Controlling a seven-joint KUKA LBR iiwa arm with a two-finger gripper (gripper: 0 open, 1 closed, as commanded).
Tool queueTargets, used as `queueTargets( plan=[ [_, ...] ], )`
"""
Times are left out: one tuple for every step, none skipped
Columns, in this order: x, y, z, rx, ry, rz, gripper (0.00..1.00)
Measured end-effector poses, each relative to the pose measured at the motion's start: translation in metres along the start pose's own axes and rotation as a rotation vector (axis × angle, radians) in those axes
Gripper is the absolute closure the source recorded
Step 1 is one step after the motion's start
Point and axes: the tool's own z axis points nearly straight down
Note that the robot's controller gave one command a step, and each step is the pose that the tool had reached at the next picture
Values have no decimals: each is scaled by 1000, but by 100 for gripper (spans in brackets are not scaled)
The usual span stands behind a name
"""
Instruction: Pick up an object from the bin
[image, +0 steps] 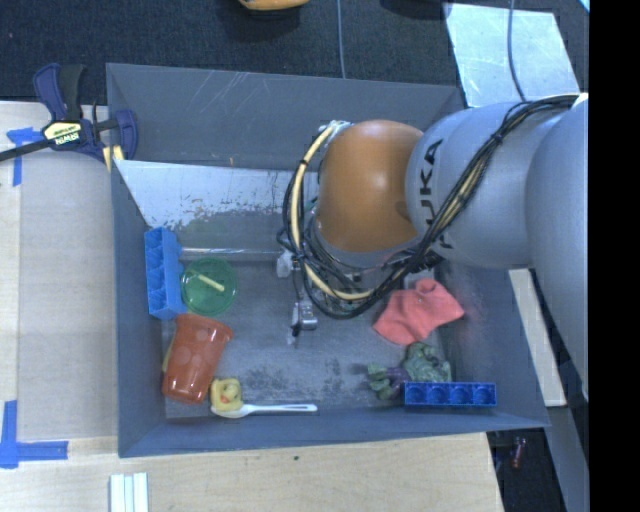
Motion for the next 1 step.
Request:
queueTargets(
  plan=[
    [-2,0,-5,-1,-8,3,0]
  ],
)
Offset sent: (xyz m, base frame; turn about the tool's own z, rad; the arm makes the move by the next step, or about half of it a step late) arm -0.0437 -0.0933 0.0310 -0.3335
